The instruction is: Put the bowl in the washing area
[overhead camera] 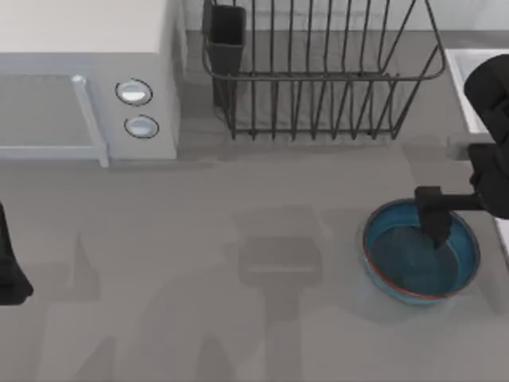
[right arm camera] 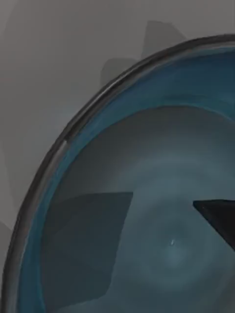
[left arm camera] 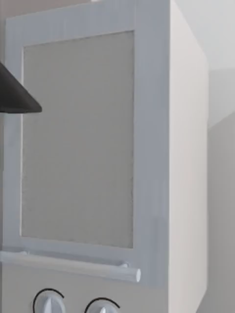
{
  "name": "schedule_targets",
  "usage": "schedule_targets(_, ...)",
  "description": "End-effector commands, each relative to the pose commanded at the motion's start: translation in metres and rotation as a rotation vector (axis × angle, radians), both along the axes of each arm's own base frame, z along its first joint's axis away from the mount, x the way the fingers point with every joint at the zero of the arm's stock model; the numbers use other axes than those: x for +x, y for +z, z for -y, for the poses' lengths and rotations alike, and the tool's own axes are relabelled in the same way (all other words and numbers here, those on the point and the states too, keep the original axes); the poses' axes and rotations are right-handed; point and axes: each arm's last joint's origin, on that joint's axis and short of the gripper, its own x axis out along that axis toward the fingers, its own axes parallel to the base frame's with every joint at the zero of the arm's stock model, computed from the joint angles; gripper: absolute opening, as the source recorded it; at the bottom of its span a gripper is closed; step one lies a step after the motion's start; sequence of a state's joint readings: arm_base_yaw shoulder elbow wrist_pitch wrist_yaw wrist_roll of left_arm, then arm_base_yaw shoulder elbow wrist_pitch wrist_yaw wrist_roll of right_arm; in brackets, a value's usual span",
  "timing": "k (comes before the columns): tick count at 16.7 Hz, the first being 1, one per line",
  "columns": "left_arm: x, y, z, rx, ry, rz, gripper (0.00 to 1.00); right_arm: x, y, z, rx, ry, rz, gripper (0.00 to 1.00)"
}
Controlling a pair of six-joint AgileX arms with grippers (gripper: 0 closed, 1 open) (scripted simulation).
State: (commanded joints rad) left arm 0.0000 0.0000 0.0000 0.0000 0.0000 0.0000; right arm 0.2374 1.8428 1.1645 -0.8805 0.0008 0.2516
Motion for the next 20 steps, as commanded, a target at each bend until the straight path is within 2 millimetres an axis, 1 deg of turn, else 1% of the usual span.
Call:
schedule_targets(2, 0.0, 0.0, 0.0, 0.0, 0.0, 0.0, 1.0, -0.0029, -0.0154, 0.0005, -0.002, 0.0, -0.009, 1.0)
schedule_targets(3, 0.0, 0.0, 0.0, 0.0, 0.0, 0.0, 1.0, -0.0038, -0.0186, 0.0007, -0.003, 0.0, -0.011, 1.0)
schedule_targets(7, 0.0, 0.0, 0.0, 0.0, 0.0, 0.0, 1.0, -0.0039, -0.0189, 0.0007, -0.003, 0.0, -0.012, 1.0)
schedule_targets(20, 0.0, 0.0, 0.0, 0.0, 0.0, 0.0, 1.0, -0.0039, -0.0189, 0.0007, -0.003, 0.0, -0.012, 0.02)
